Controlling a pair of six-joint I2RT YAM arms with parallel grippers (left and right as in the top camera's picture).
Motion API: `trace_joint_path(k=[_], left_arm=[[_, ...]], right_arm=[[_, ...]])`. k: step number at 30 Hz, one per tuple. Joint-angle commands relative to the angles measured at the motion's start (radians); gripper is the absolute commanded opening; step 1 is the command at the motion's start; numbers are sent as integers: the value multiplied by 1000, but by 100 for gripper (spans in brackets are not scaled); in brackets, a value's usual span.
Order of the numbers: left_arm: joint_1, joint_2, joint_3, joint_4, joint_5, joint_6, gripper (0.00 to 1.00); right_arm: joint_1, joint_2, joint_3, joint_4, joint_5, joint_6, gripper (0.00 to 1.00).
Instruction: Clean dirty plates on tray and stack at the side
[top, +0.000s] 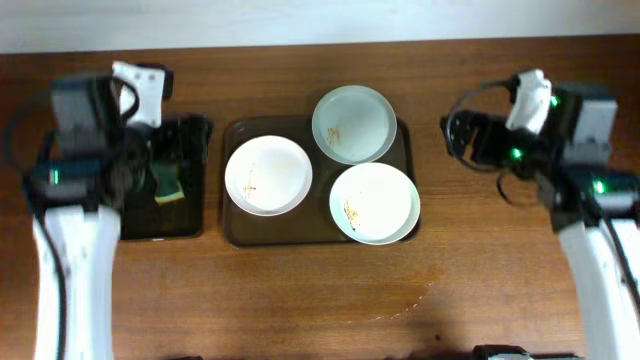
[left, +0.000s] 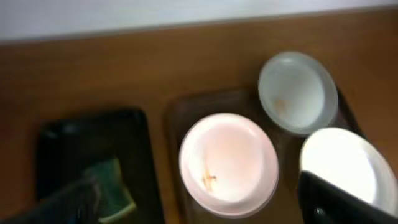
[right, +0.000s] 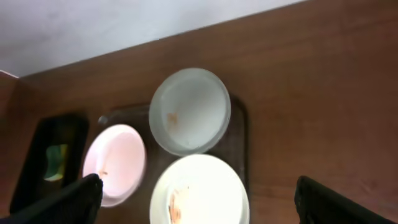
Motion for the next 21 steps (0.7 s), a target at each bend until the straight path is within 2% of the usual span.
trace_joint_path(k=[1, 3, 6, 8, 9, 11, 12, 14, 18, 21], left_arm=[[2, 140, 69, -82, 92, -5, 99], [2, 200, 69, -103, 111, -5, 99], [2, 235, 69, -102, 107, -4, 99], [5, 232, 70, -96, 55, -14, 99], [11, 232, 70, -97, 2, -55, 99], [43, 232, 70, -106, -216, -230, 99], [61, 232, 70, -106, -288, -272, 99], [92, 232, 70, -101, -358, -278, 99], [107, 248, 70, -96, -374, -278, 99], [107, 288, 69, -95, -377, -278, 99]], right_arm=[[11, 105, 43, 82, -85, 124, 98], [42, 183, 43, 154, -127, 125, 100], [226, 299, 43, 204, 32, 249, 98], [350, 367, 43, 216, 126, 303, 93], [414, 401, 43, 224, 181, 341, 90], [543, 481, 46, 273, 303, 398, 84], [587, 521, 47, 304, 327, 414, 80], [637, 627, 103, 310, 337, 420, 78], [653, 826, 356, 167, 390, 342, 73], [653, 892, 380, 154, 407, 330, 67]])
